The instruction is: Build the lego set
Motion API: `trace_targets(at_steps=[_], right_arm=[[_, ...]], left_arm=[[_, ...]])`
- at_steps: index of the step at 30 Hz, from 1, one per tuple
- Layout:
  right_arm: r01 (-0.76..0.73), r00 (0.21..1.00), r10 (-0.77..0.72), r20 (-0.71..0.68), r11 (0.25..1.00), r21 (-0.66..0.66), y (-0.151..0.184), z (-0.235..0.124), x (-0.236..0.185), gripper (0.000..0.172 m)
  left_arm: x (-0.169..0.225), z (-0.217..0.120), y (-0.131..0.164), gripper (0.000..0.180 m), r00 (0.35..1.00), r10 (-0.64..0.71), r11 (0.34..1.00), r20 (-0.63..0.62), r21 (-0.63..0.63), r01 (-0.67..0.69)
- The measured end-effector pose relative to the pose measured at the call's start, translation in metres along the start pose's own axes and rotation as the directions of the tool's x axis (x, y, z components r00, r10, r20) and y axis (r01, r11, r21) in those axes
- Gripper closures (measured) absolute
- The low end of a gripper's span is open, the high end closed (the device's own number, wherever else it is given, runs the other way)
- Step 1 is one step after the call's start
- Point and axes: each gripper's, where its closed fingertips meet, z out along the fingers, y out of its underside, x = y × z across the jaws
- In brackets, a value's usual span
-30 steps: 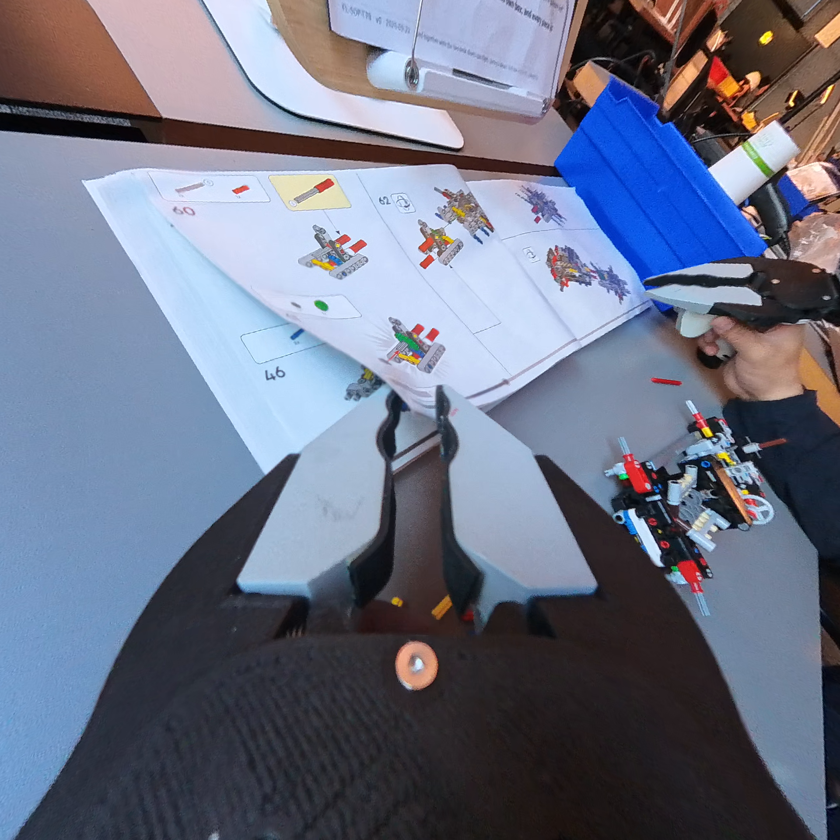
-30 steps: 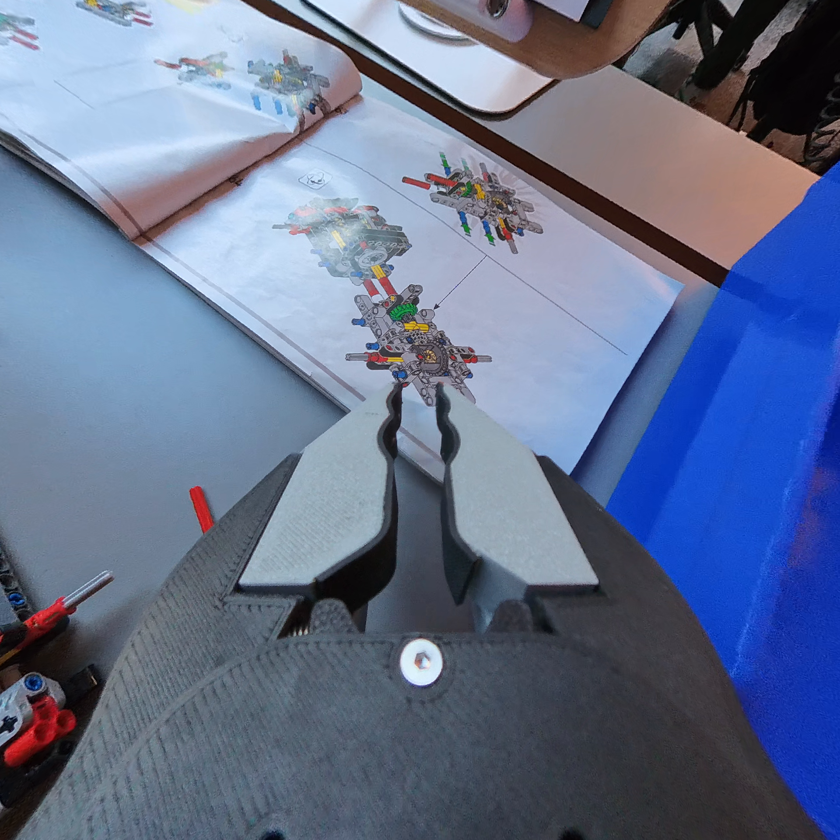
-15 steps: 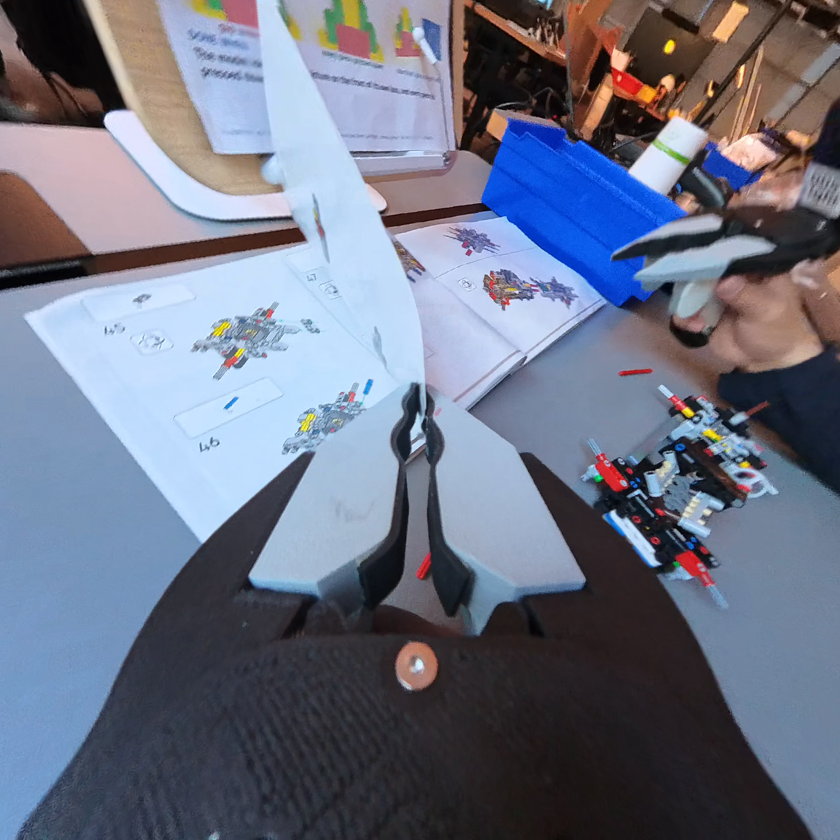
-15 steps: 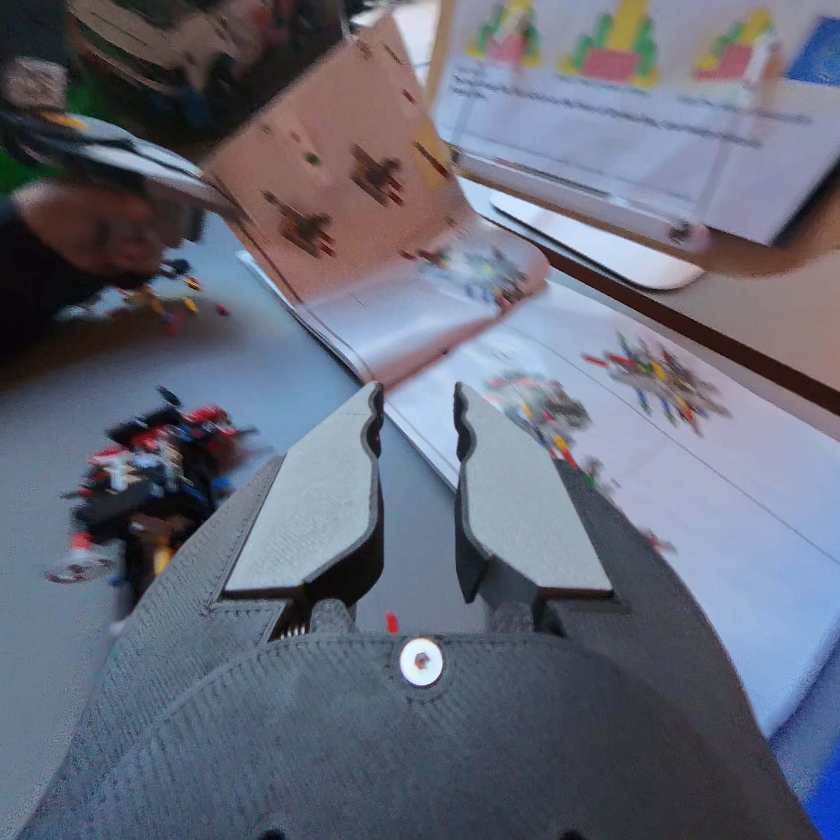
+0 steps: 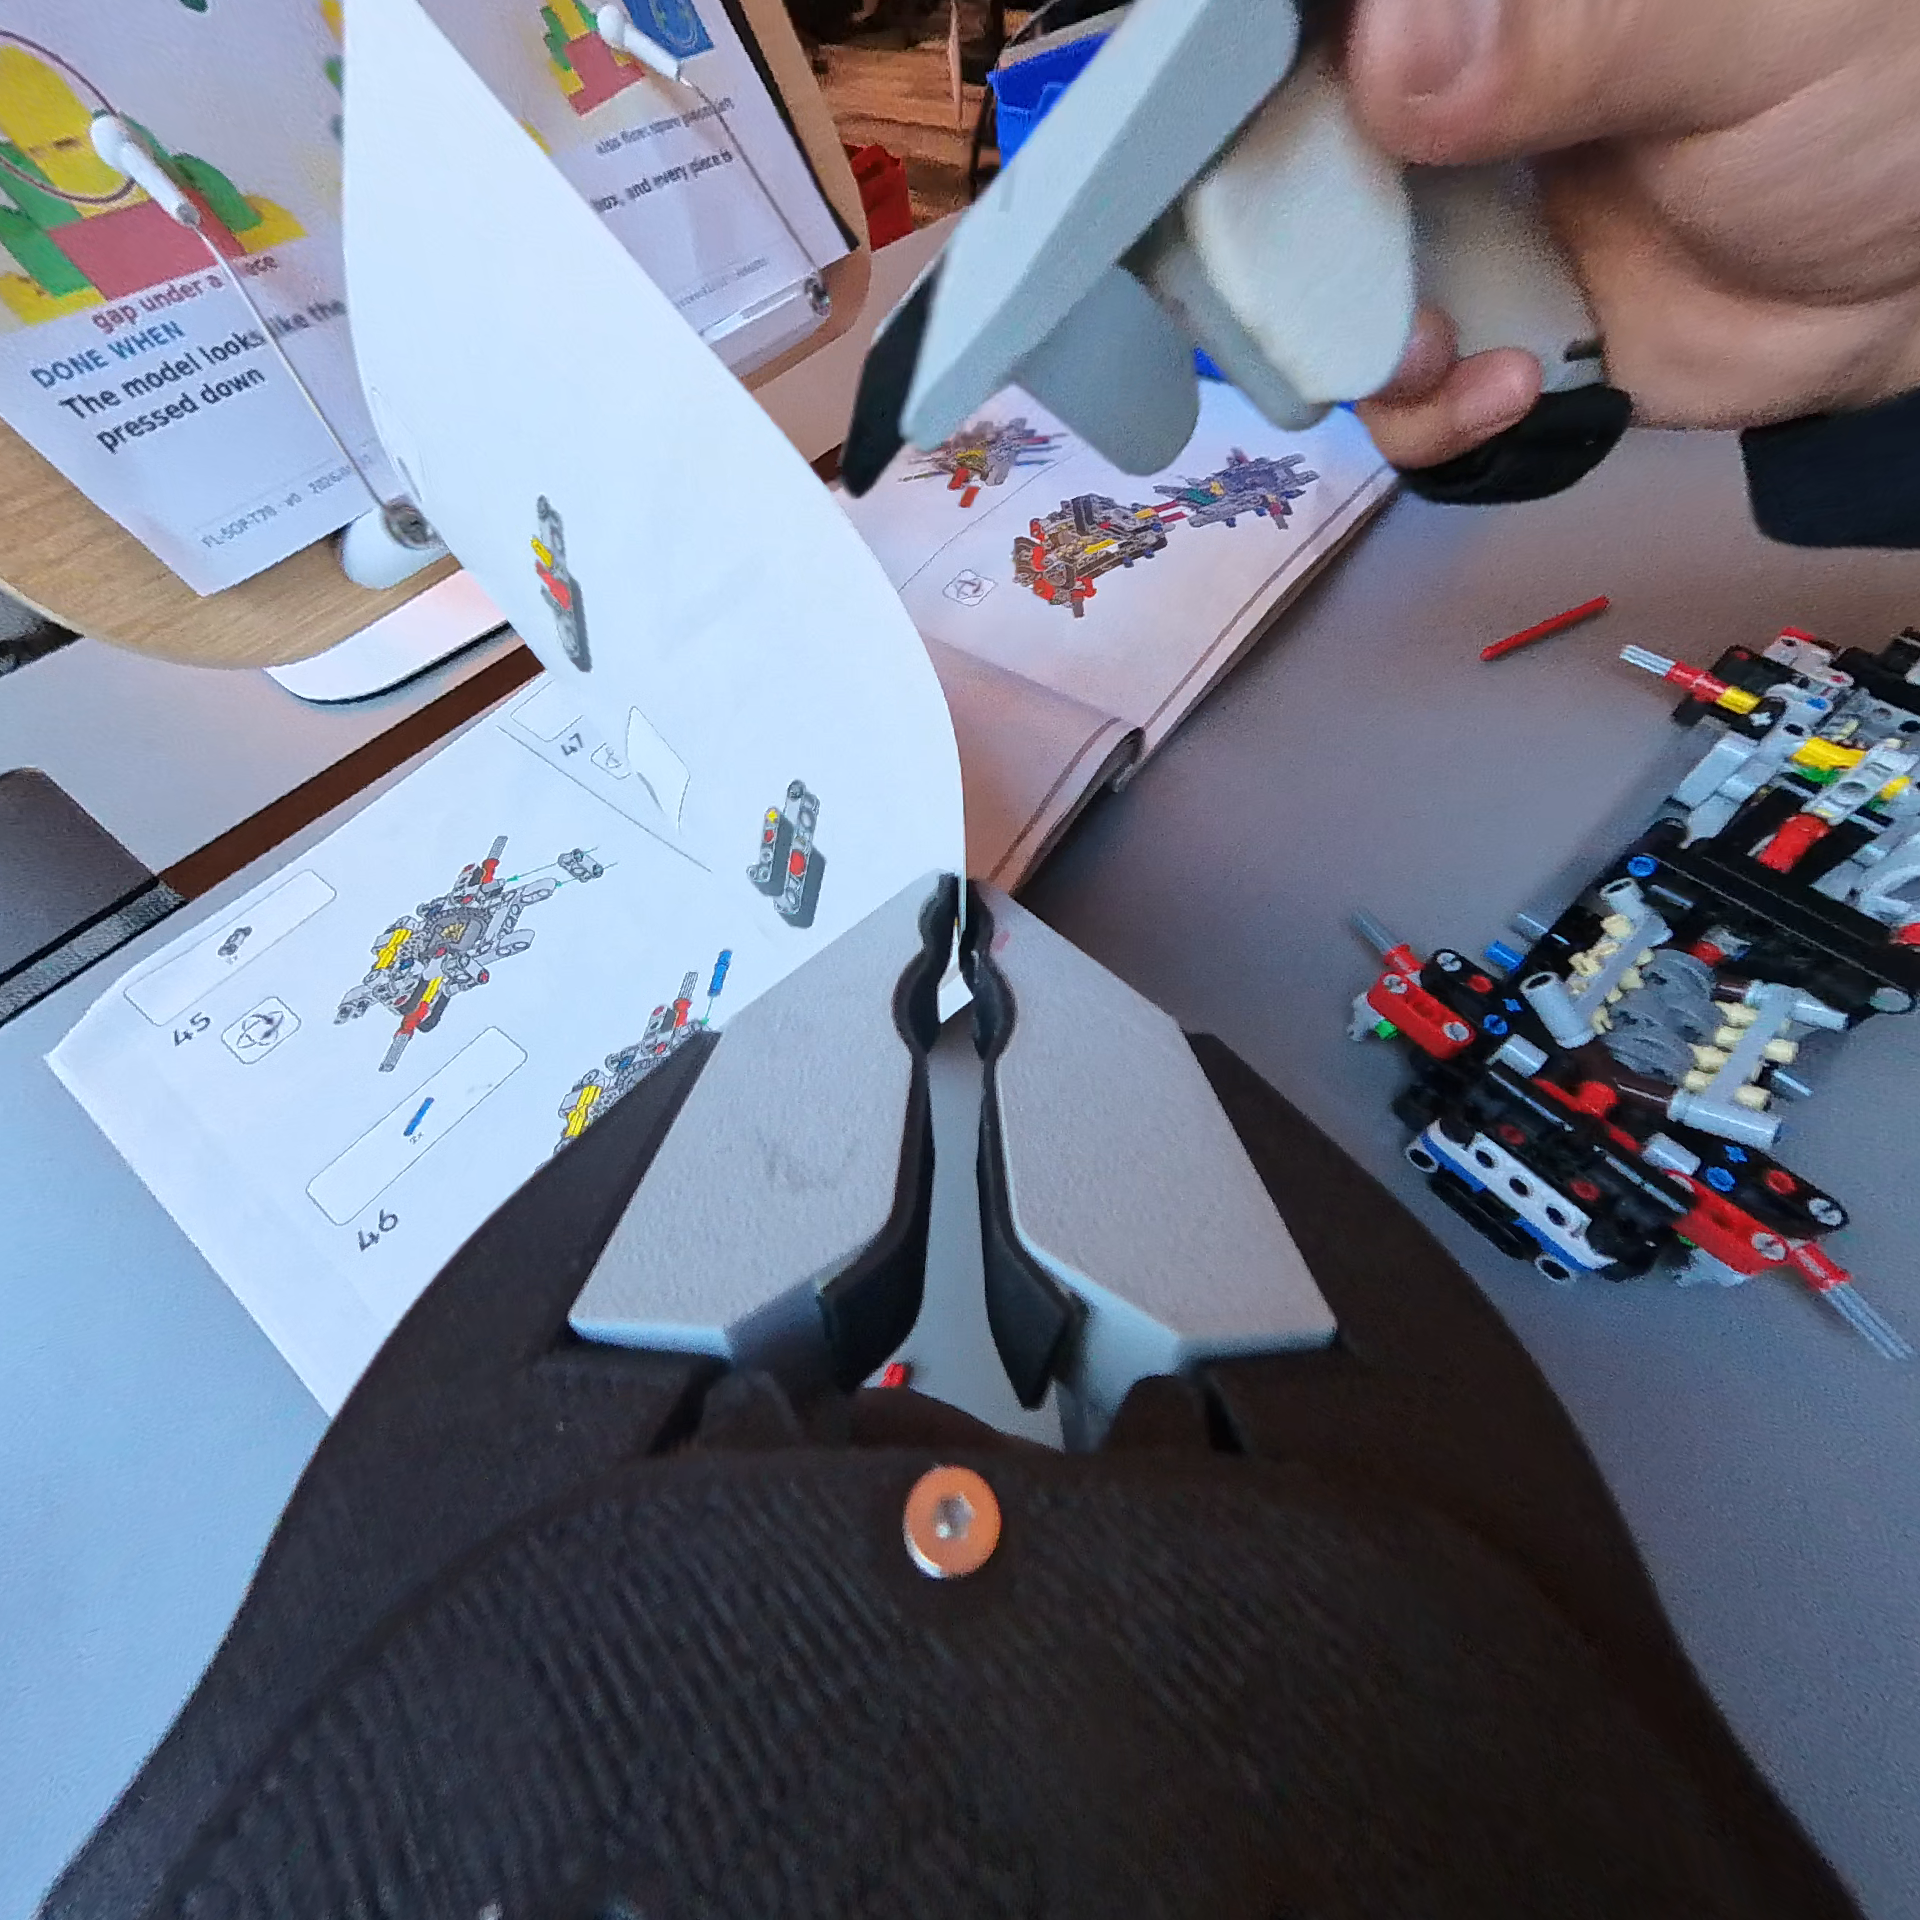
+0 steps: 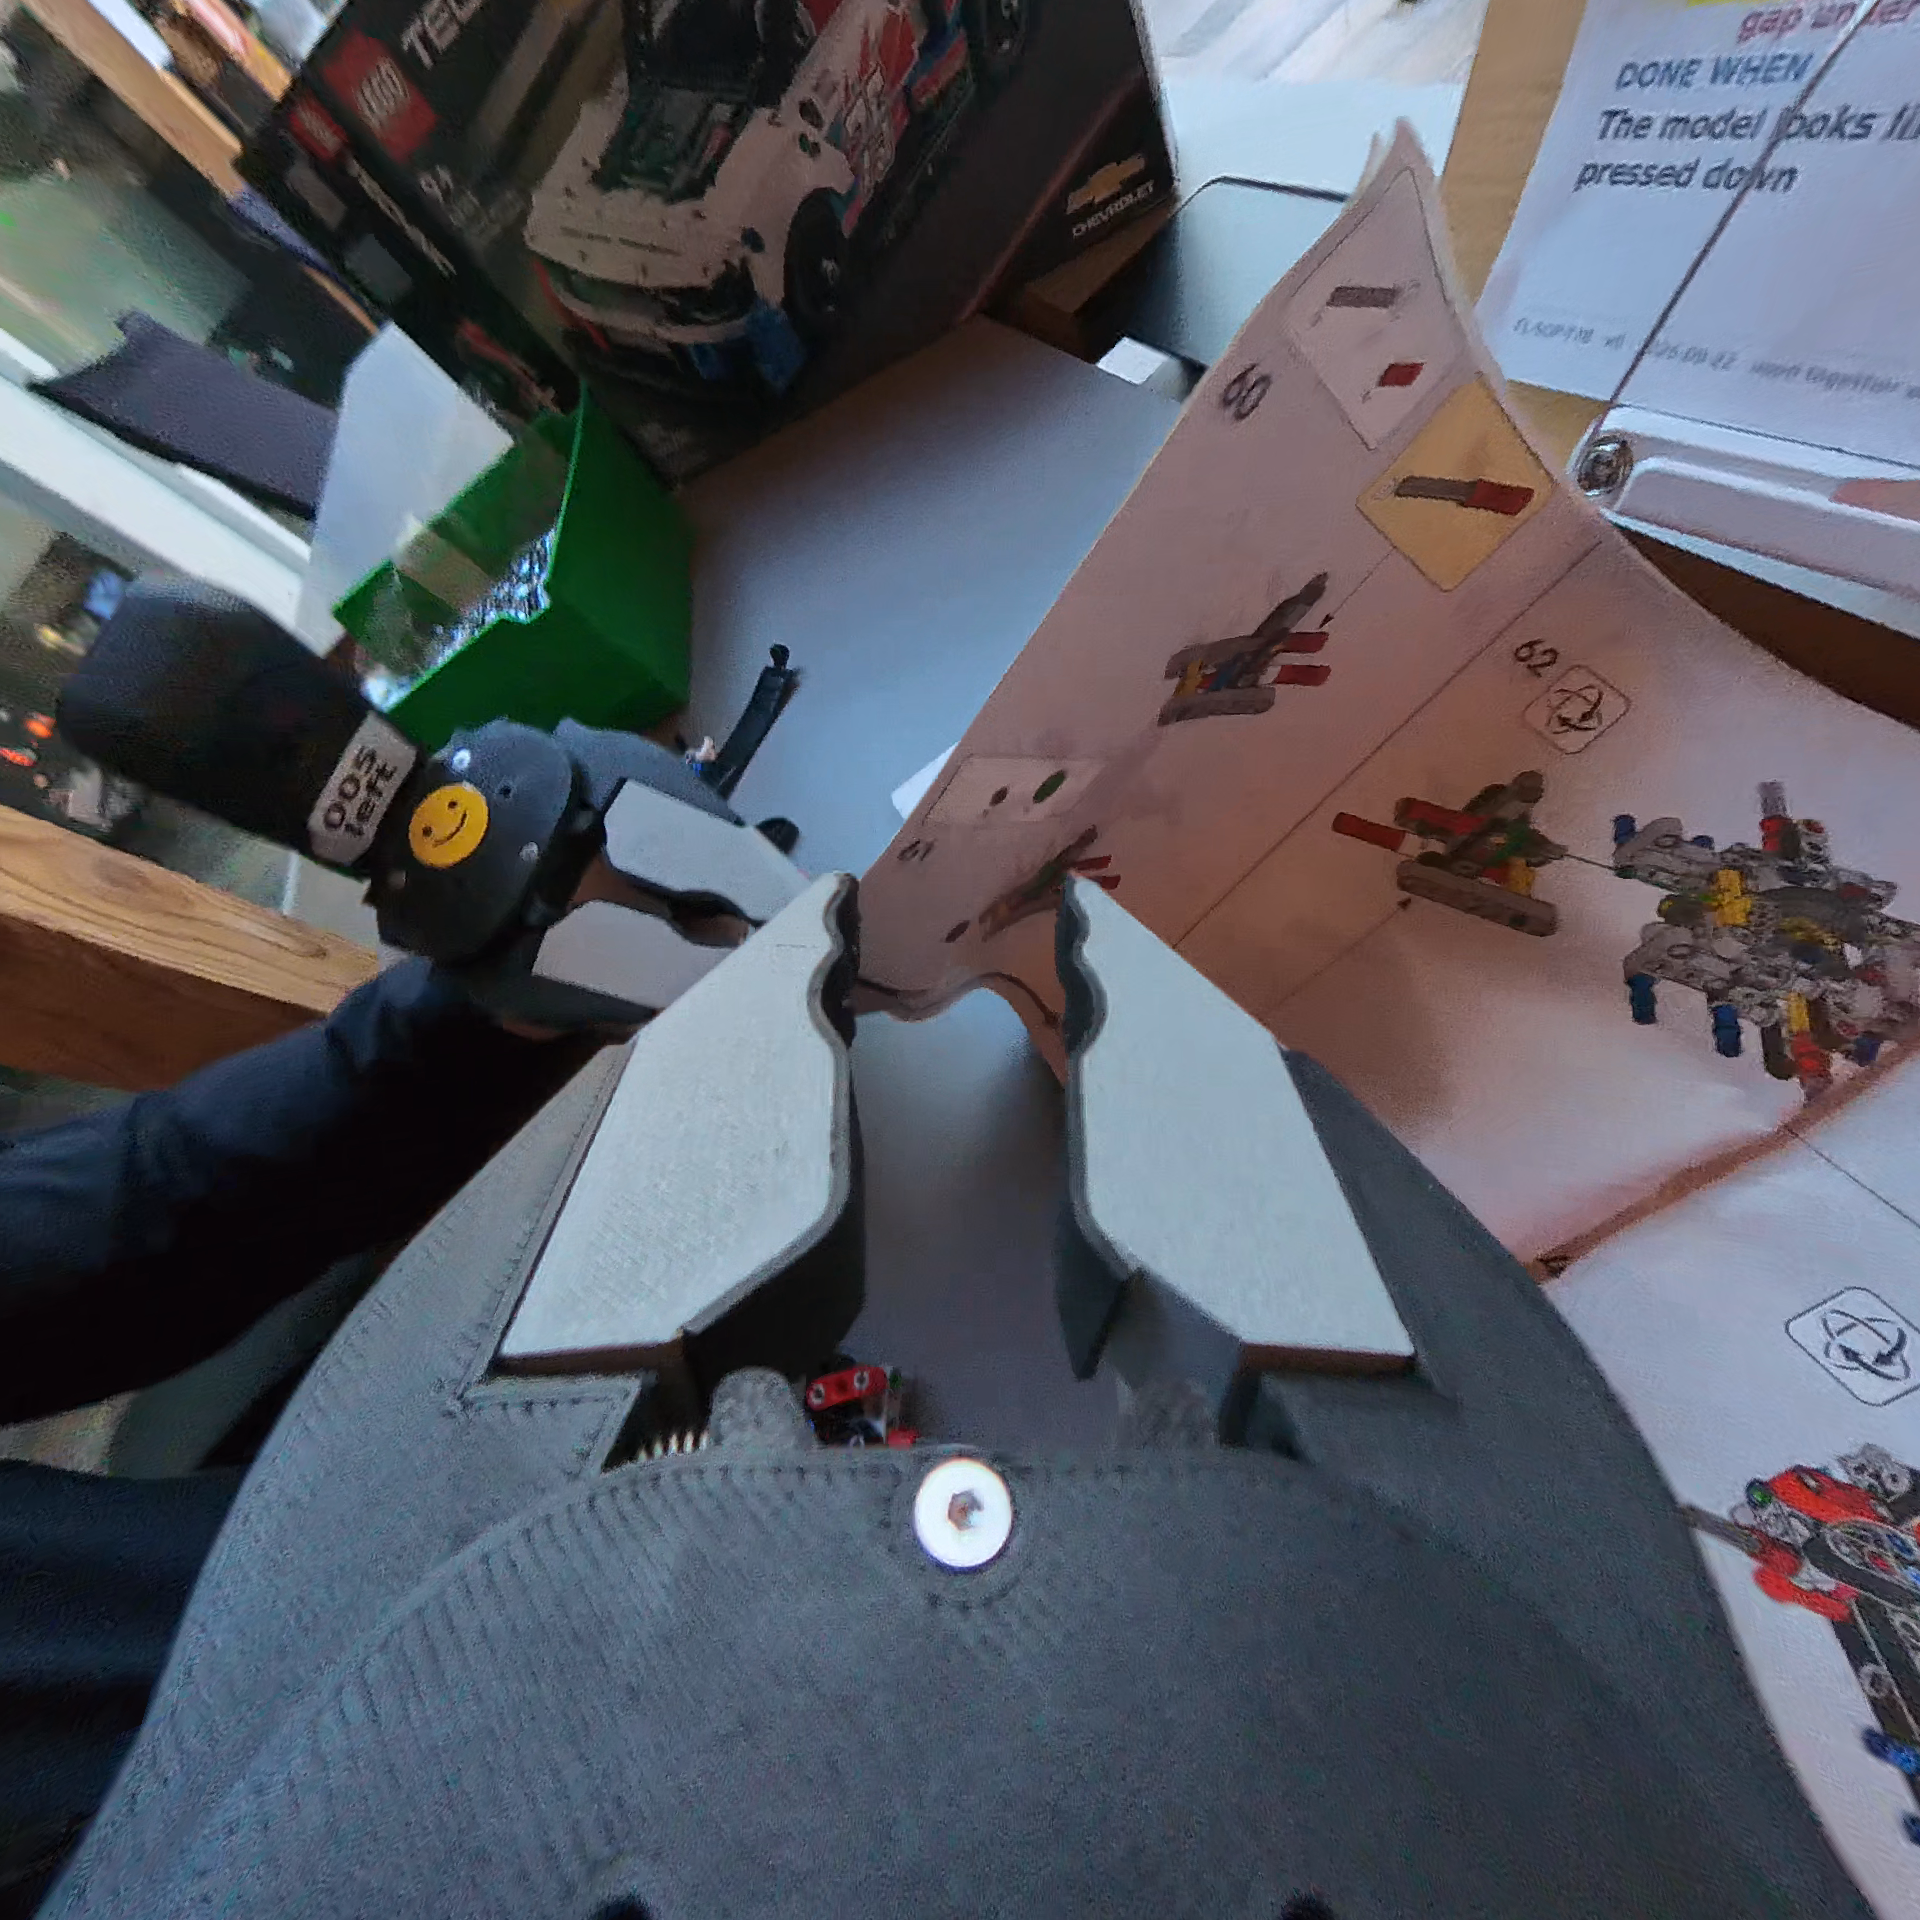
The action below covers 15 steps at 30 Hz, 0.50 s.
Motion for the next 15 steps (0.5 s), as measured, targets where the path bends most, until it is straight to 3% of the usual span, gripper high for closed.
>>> trace_targets(at_steps=[7, 15], right_arm=[[-0.098, 0.994, 0.094, 0.058, 0.993, 0.068, -0.0107, -0.0019, 0.0046, 0.146], [-0.118, 0.989, 0.109, 0.101, 0.989, 0.085, -0.0108, -0.0032, 0.0006, 0.172]], left_arm=[[0.0061, 0.0023, -0.0008, 0.18, 1.0, 0.01, 1.0, -0.011, -0.002, -0.01], [0.0063, 0.0023, -0.0009, 0.18, 1.0, 0.016, 1.0, 0.002, -0.012, -0.016]])
